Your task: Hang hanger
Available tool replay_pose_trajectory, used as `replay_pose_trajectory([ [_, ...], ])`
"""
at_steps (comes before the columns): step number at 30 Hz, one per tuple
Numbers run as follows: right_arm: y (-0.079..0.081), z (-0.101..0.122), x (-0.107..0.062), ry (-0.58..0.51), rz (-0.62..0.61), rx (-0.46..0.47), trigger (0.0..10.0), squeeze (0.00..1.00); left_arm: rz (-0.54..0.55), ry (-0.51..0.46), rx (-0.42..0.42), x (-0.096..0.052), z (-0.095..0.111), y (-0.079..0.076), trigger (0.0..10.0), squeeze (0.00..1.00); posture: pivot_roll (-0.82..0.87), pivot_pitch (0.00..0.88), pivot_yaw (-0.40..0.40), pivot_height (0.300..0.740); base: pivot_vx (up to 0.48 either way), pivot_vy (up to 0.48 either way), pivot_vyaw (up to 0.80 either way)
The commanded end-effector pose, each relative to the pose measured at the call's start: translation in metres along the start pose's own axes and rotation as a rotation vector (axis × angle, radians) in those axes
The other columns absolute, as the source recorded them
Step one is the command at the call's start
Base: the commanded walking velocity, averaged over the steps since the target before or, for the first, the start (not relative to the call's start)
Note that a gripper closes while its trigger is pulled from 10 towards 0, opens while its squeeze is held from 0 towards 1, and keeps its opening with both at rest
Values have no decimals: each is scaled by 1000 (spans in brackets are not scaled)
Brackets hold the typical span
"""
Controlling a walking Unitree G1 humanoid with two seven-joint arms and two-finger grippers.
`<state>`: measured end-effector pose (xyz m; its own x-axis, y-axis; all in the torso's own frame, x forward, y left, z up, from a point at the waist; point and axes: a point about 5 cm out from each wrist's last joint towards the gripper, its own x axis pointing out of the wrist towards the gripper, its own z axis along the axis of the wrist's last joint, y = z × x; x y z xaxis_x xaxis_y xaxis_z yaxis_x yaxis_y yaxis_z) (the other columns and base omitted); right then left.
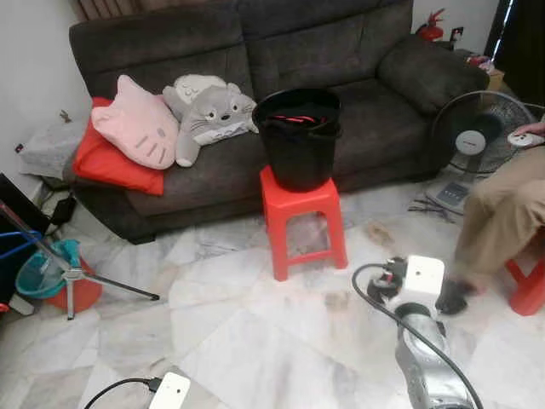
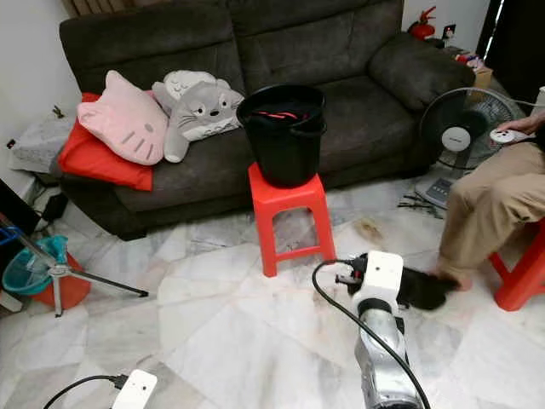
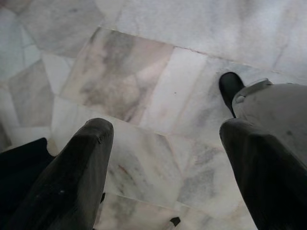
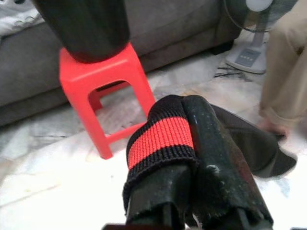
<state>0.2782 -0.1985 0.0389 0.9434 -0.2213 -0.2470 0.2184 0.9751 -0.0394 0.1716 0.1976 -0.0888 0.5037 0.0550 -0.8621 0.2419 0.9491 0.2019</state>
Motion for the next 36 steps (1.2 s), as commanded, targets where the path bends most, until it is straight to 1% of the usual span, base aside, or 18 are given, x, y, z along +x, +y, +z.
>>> replay_pose_trajectory([
  [1,0,-13,-5,23,-12,-15,10000,0,31,30,-15,-2,-9,8,10000,0,-61,0,213,740,0,0,0],
  [3,-5,-23,-12,35,-28,-24,10000,0,31,41,-19,-2,-14,8,10000,0,-64,0,224,740,0,0,0],
  [5,-8,-28,-16,41,-31,-38,10000,0,24,49,5,-3,-17,8,10000,0,-16,0,196,740,0,0,0],
  [7,-7,-33,-16,50,-26,-37,10000,0,21,50,16,-3,-18,8,10000,0,-8,0,188,740,0,0,0],
  [9,-5,-39,-17,66,-9,-68,10000,0,41,53,-24,-4,-21,8,10000,0,3,0,180,740,0,0,0],
  [10,-3,-41,-18,64,-3,-80,10000,0,51,57,-57,-4,-24,8,10000,0,-8,0,183,740,0,0,0],
  [13,-4,-36,-16,48,-3,-67,10000,0,41,61,-42,-5,-26,7,10000,0,-31,0,181,740,0,0,0],
  [15,-6,-34,-20,15,8,-86,10000,0,40,72,-49,-5,-30,5,10000,0,-33,0,182,740,0,0,0],
  [19,-9,-35,-23,5,1,-72,10000,0,34,82,-46,-6,-34,3,10000,0,-39,0,174,740,0,0,0],
  [21,-12,-32,-26,-16,11,-109,10000,0,33,83,-52,-7,-37,0,10000,0,-48,0,122,740,0,0,0],
  [24,-18,-26,-27,-40,32,-143,10000,0,33,79,-61,-7,-39,-3,10000,0,-48,0,84,740,0,0,0],
  [26,-22,-22,-26,-50,47,-169,10000,0,37,75,-90,-7,-40,-6,10000,0,-44,0,69,740,0,0,0],
  [27,-28,-17,-24,-60,56,-189,10000,0,38,70,-111,-8,-41,-9,10000,0,-30,0,26,740,0,0,0],
  [28,-30,-16,-24,-63,58,-195,10000,0,38,69,-118,-8,-41,-10,10000,0,-30,0,26,740,0,0,0],
  [29,-33,-14,-23,-69,63,-205,10000,0,40,67,-140,-8,-41,-12,10000,0,-18,0,-4,740,0,0,0],
  [30,-35,-12,-22,-72,65,-211,10000,0,42,65,-154,-8,-41,-14,10000,0,-18,0,-4,740,0,0,0],
  [31,-39,-9,-21,-74,68,-226,10000,0,42,63,-178,-8,-42,-17,10000,0,-9,0,-32,740,0,0,0],
  [36,-47,5,-12,-92,86,-250,10000,0,25,61,-207,-7,-38,-27,10000,0,8,0,-95,740,0,0,0],
])
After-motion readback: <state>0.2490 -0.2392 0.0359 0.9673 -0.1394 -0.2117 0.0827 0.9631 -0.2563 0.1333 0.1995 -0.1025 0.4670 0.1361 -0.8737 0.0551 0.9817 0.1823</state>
